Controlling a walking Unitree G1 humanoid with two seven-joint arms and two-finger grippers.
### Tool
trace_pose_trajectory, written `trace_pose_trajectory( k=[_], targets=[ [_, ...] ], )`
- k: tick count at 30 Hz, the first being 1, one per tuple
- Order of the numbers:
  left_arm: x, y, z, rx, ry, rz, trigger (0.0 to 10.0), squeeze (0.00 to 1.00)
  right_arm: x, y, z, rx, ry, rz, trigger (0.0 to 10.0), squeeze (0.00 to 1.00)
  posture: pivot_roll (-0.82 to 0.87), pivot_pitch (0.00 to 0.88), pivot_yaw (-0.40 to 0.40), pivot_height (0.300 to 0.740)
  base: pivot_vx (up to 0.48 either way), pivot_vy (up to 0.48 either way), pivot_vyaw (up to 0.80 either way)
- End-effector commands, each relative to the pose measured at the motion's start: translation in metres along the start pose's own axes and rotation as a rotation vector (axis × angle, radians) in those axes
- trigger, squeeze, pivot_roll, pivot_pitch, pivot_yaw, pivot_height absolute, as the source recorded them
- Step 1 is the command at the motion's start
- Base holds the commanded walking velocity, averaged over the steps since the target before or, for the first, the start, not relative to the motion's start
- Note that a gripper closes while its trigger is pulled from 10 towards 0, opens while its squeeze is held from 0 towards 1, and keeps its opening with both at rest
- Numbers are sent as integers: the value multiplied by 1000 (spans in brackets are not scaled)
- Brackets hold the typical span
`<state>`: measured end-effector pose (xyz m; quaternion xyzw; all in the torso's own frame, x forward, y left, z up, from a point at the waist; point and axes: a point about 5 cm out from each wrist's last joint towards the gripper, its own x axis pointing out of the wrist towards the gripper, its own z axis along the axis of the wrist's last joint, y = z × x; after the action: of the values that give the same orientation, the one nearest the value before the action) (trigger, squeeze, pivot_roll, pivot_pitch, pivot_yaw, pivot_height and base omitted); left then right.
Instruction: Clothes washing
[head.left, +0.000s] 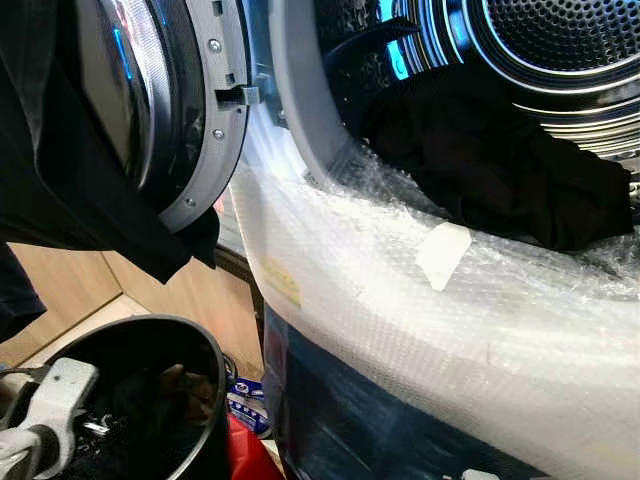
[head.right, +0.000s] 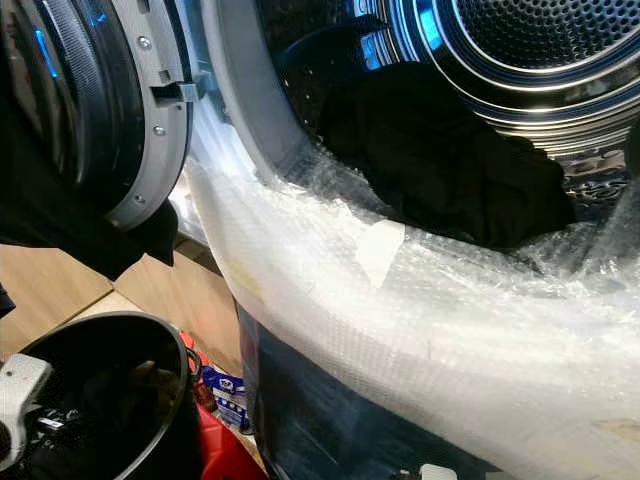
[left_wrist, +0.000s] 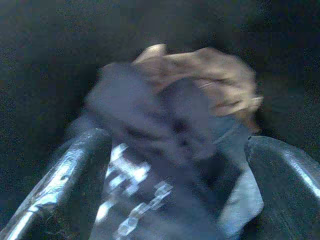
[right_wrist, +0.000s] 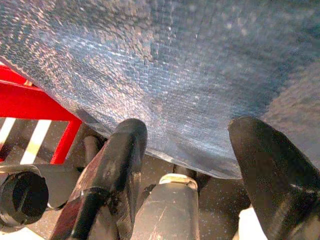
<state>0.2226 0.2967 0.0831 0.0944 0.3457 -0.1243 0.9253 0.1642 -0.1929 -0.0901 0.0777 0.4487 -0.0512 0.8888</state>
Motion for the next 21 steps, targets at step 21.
trace_pose_trajectory(
  k=[21],
  targets=[
    [-5, -16, -18, 246, 268, -254, 10000, 1000, -1, -8, 0, -32, 9, -9, 10000, 0, 52, 0, 37, 740, 0, 0, 0]
  ],
)
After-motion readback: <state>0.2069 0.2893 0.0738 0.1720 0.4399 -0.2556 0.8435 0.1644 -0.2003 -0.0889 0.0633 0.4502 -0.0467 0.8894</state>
